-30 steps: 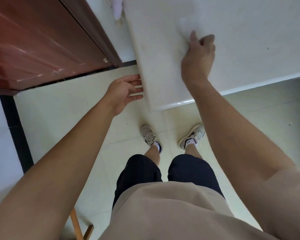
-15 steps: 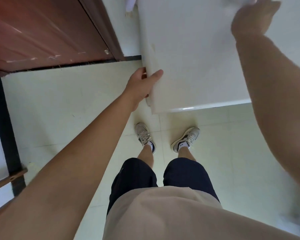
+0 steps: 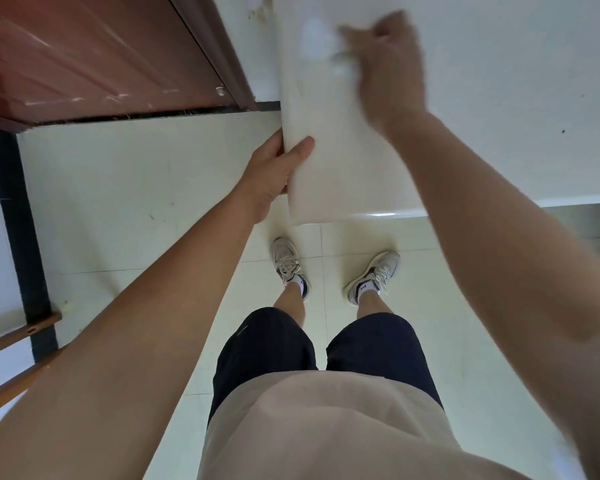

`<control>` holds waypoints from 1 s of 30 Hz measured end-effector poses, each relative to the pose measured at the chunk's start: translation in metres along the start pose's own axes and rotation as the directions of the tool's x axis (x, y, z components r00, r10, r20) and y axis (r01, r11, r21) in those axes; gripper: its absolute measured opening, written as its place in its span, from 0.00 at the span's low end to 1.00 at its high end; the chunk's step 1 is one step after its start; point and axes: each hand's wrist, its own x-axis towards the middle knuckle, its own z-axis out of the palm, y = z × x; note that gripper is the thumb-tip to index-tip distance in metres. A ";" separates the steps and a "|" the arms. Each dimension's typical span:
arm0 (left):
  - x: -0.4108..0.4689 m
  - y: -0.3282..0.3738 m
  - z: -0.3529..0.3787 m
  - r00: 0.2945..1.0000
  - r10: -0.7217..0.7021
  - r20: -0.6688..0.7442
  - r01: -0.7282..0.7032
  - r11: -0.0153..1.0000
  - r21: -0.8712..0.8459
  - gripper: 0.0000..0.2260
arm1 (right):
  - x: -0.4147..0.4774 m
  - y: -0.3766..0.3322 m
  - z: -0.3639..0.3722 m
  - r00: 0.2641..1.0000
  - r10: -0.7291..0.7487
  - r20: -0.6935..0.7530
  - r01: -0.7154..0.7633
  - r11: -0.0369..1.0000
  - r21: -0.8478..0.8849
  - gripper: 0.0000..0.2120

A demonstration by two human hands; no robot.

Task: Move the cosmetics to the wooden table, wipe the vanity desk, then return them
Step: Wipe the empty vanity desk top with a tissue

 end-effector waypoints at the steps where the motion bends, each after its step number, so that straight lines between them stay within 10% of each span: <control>1: 0.000 -0.001 0.001 1.000 0.004 -0.008 -0.004 1.000 0.001 0.14 | -0.010 0.034 -0.005 0.993 0.111 -0.049 -0.115 0.991 -0.071 0.19; 7: -0.003 -0.007 0.012 0.997 0.037 -0.069 -0.037 0.999 -0.001 0.12 | -0.097 0.142 -0.029 0.905 0.412 -0.102 -0.421 0.903 -0.083 0.28; 13: -0.022 -0.019 0.039 0.941 0.140 -0.309 -0.118 0.989 0.087 0.18 | -0.179 0.087 -0.025 0.993 0.094 0.067 -0.092 0.995 -0.037 0.36; 20: -0.124 -0.064 0.075 0.867 0.032 -0.498 0.058 0.985 0.165 0.27 | -0.209 0.039 -0.059 0.898 -0.176 0.404 0.146 0.984 0.104 0.32; 24: -0.216 -0.071 0.058 0.821 0.168 -0.546 0.254 0.749 0.612 0.26 | -0.203 0.011 -0.101 0.916 -0.246 0.316 0.193 0.963 0.190 0.19; 30: -0.380 -0.076 -0.011 0.667 0.334 -0.666 0.465 0.511 0.723 0.26 | -0.224 -0.105 -0.180 0.868 -0.490 0.081 0.444 0.838 0.317 0.12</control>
